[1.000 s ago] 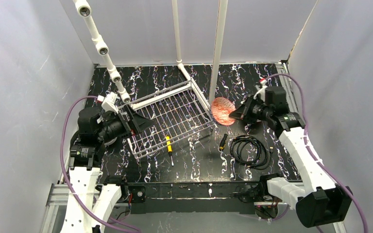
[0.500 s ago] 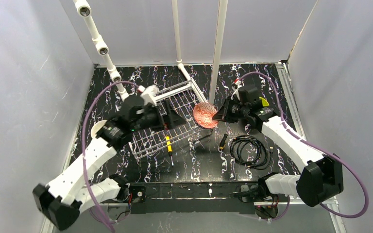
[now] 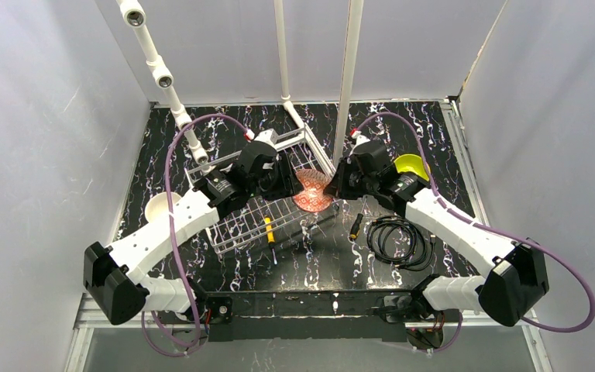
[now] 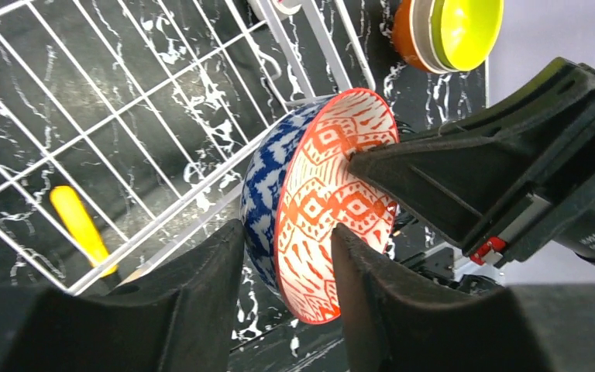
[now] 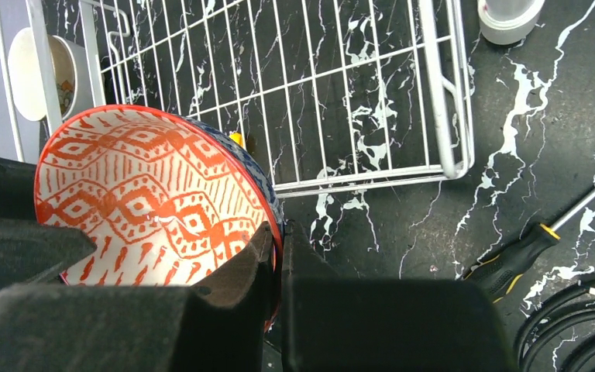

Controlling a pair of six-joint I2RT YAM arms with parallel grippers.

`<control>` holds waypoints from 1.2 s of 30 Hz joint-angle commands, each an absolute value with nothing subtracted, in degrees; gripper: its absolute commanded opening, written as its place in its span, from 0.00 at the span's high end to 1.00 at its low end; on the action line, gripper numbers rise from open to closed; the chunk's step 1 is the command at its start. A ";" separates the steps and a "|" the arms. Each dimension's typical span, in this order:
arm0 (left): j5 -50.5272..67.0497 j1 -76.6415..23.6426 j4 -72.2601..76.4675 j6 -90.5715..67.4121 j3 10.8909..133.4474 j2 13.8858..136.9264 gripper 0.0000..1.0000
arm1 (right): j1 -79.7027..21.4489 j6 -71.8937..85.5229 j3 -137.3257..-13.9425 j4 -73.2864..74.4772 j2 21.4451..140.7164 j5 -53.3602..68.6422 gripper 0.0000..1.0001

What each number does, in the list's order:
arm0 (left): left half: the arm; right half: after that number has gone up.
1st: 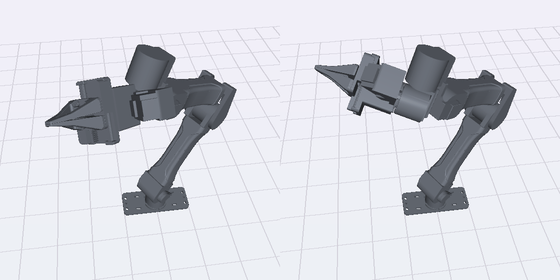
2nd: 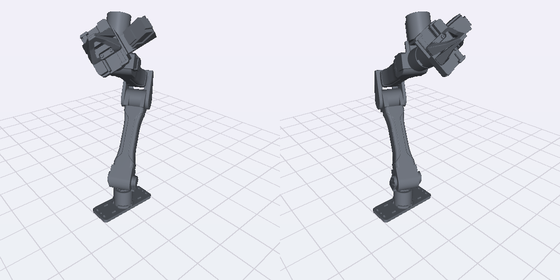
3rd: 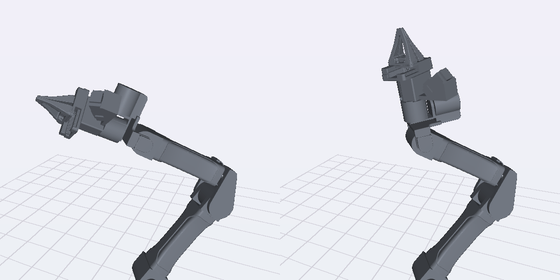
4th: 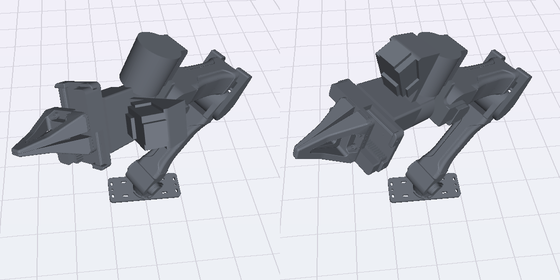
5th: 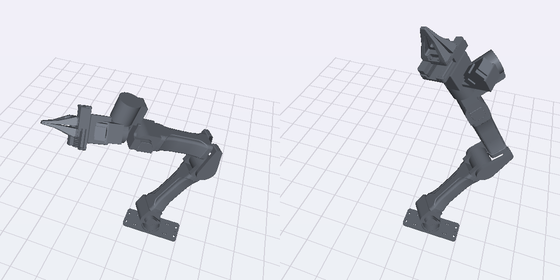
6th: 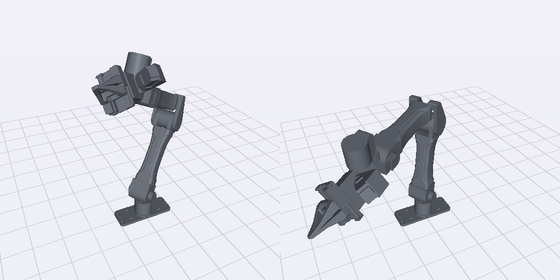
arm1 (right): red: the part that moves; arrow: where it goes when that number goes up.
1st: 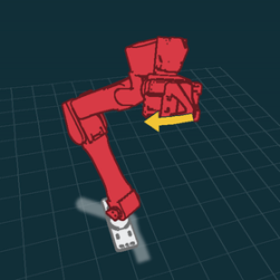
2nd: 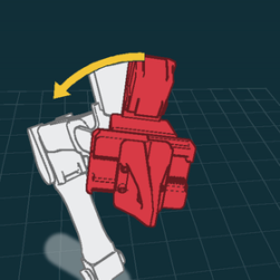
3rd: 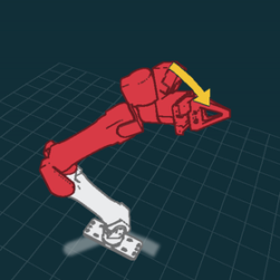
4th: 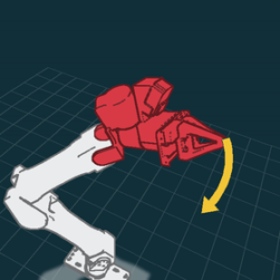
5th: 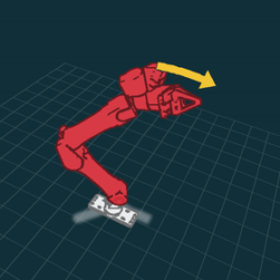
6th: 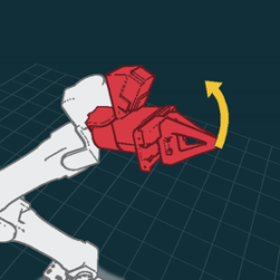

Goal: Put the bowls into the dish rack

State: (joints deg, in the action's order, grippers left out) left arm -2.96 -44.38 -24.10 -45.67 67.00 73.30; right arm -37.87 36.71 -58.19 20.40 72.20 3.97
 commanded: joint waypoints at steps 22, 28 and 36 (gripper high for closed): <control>-9.14 -44.51 -38.44 -34.30 74.11 76.26 1.00 | -44.74 30.72 -61.53 11.52 72.91 2.52 0.98; -4.95 -42.01 -42.14 -29.39 76.67 76.96 1.00 | -44.76 19.38 -64.33 14.44 73.43 -0.83 0.45; 3.59 -35.84 -45.90 -24.03 79.85 78.74 1.00 | -44.74 4.22 -64.90 13.11 65.66 8.50 0.30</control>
